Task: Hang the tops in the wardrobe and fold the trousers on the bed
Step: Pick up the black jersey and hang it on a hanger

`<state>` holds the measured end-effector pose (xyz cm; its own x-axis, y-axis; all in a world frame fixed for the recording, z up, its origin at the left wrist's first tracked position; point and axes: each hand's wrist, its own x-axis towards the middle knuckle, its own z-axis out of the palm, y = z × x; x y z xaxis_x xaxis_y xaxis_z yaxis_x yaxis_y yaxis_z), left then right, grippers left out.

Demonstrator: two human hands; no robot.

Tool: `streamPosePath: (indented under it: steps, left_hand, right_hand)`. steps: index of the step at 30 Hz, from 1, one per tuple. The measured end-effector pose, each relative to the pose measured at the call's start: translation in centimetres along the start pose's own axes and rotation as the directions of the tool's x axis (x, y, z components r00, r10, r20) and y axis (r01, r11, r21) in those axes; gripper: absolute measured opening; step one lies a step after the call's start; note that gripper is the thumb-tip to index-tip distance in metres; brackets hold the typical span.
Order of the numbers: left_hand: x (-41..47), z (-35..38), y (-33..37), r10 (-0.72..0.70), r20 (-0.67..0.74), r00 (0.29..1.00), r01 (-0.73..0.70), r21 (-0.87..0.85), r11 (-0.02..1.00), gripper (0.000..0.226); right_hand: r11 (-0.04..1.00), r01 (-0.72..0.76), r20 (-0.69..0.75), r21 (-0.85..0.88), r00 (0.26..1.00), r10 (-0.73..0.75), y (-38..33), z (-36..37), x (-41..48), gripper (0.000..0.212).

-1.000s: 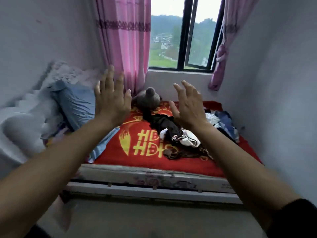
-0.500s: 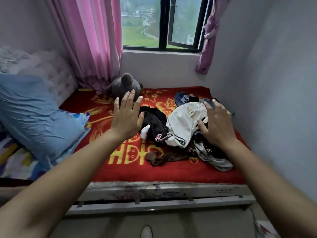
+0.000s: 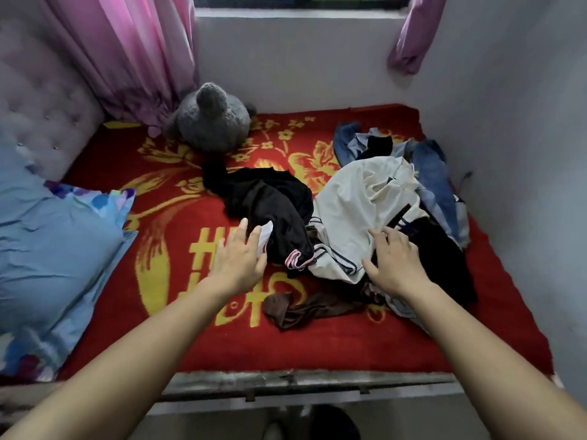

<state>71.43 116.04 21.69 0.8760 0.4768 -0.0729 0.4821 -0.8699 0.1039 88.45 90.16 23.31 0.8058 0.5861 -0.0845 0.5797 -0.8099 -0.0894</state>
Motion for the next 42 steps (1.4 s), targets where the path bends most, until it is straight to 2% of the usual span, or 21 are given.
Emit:
streamPosePath:
  steps: [3,8,13,16,20,23,25,27,29,31,33,35,36,37,39,42]
  left_hand:
    - [2.8,3.7,0.0,-0.081,0.119,0.990,0.082,-0.005,0.997,0.067]
    - [6.2,10.4,-0.1,-0.218,0.215,0.952,0.233,-0.047,0.971,0.067]
    - [10.3,19.2,-2.4,-0.279,0.293,0.915,0.326,-0.128,0.937,0.068]
    - [12.2,25.9,-4.5,-0.275,0.380,0.883,0.332,-0.092,0.939,0.068]
    - [12.2,33.3,-7.6,-0.288,0.509,0.811,0.390,-0.104,0.915,0.068]
    - [11.0,37.3,-10.2,-0.250,0.613,0.749,0.423,-0.152,0.893,0.063]
    - [10.5,38.9,-11.9,-0.193,0.626,0.756,0.408,-0.219,0.886,0.056]
    - [10.8,39.5,-13.5,-0.184,0.570,0.801,0.423,-0.321,0.847,0.045]
    - [11.7,39.0,-14.4,-0.300,0.532,0.792,0.549,-0.407,0.730,0.035]
    - [13.0,38.1,-14.8,-0.412,0.562,0.717,0.693,-0.517,0.502,0.038]
    - [14.4,37.3,-15.0,-0.455,0.606,0.653,0.750,-0.600,0.277,0.047]
    - [15.3,37.1,-14.6,-0.465,0.620,0.632,0.728,-0.680,0.083,0.060]
    - [15.7,37.2,-14.2,-0.481,0.614,0.626,0.718,-0.694,0.050,0.077]
    - [15.9,37.4,-13.6,-0.496,0.608,0.620,0.726,-0.685,0.068,0.091]
    - [15.7,38.0,-12.2,-0.495,0.595,0.634,0.745,-0.642,0.182,0.091]
    - [14.0,39.0,-11.1,-0.503,0.492,0.711,0.697,-0.589,0.409,0.052]
  right_hand:
    - [0.999,0.011,0.141,0.041,0.990,-0.017,0.6,4.0,4.7,0.069]
    - [0.986,-0.008,0.295,0.169,0.954,-0.043,1.2,11.8,11.8,0.069]
    - [0.895,-0.173,0.398,0.412,0.917,-0.005,-1.1,20.9,17.4,0.072]
    - [0.842,-0.175,0.351,0.511,0.936,-0.019,-2.9,26.5,20.2,0.077]
    - [0.811,-0.228,0.281,0.540,0.956,0.081,-6.0,32.3,22.5,0.086]
    - [0.791,-0.263,0.246,0.552,0.958,0.147,-9.0,34.8,23.1,0.073]
    - [0.788,-0.170,0.190,0.592,0.979,0.068,-11.1,35.6,22.1,0.059]
    - [0.769,-0.085,0.192,0.634,0.980,-0.050,-12.5,36.5,19.8,0.050]
    - [0.808,-0.053,0.348,0.586,0.918,-0.192,-12.5,37.7,16.4,0.040]
    - [0.906,-0.014,0.610,0.422,0.744,-0.273,-11.4,39.0,13.1,0.032]
    - [0.961,0.084,0.755,0.262,0.603,-0.258,-9.7,39.9,10.4,0.027]
    - [0.967,0.156,0.789,0.202,0.559,-0.255,-8.6,40.2,8.8,0.021]
    - [0.965,0.173,0.788,0.197,0.558,-0.261,-8.2,40.2,8.4,0.021]
    - [0.963,0.187,0.777,0.193,0.570,-0.267,-7.8,40.3,8.2,0.023]
    - [0.962,0.211,0.733,0.176,0.624,-0.271,-7.3,40.4,8.0,0.026]
    - [0.967,0.187,0.680,0.171,0.688,-0.253,-6.8,40.6,7.4,0.025]
